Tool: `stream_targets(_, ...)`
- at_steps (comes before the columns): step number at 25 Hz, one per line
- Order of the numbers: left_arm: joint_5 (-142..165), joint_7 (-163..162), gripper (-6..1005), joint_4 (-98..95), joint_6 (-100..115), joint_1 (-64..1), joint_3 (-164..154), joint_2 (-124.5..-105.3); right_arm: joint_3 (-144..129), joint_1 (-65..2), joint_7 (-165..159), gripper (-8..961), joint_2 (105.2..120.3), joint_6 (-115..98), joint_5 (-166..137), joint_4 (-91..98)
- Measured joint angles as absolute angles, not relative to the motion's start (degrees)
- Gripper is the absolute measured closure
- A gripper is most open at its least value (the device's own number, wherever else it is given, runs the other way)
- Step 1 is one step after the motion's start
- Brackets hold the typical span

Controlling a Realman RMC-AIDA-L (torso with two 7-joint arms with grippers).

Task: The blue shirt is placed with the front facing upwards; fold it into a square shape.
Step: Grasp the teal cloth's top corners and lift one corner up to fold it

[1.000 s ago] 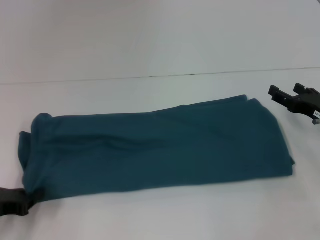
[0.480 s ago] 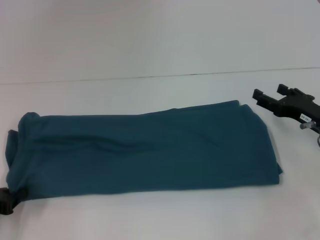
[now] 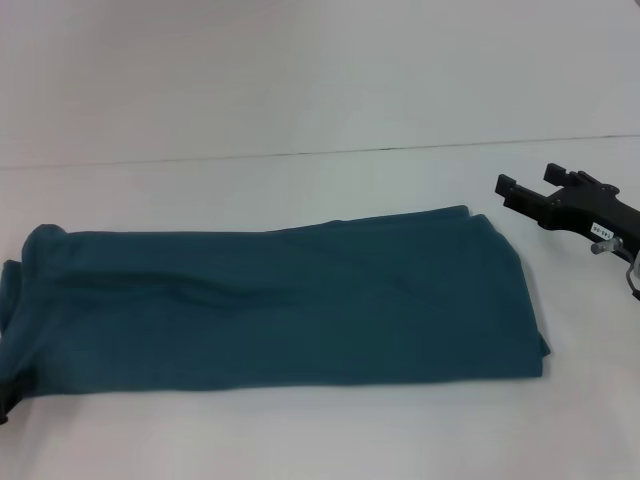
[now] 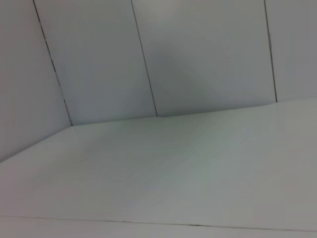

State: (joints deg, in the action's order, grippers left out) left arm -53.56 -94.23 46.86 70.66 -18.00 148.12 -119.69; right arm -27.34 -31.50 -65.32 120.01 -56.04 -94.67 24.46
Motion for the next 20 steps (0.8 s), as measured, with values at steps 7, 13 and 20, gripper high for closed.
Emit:
stream_targets(7,-53.2,-94.2,972,46.9,70.4,-18.2,148.2,-120.08,-27.3,-31.5,-65.3,70,120.05,-56.0,-94.7,24.4)
stream_targets(13,-53.2,-94.4,724,47.1,71.7,-18.1,148.1,-120.17,-27.3,-31.6,-65.3,70,120.06,-55.8,-94.6,24.4)
stream_targets(20,-53.2,-94.9,480,49.0,72.7,-17.4,148.6,-120.06,-27.3,-31.8,-64.5,69,120.05,-55.6,-94.7,24.4)
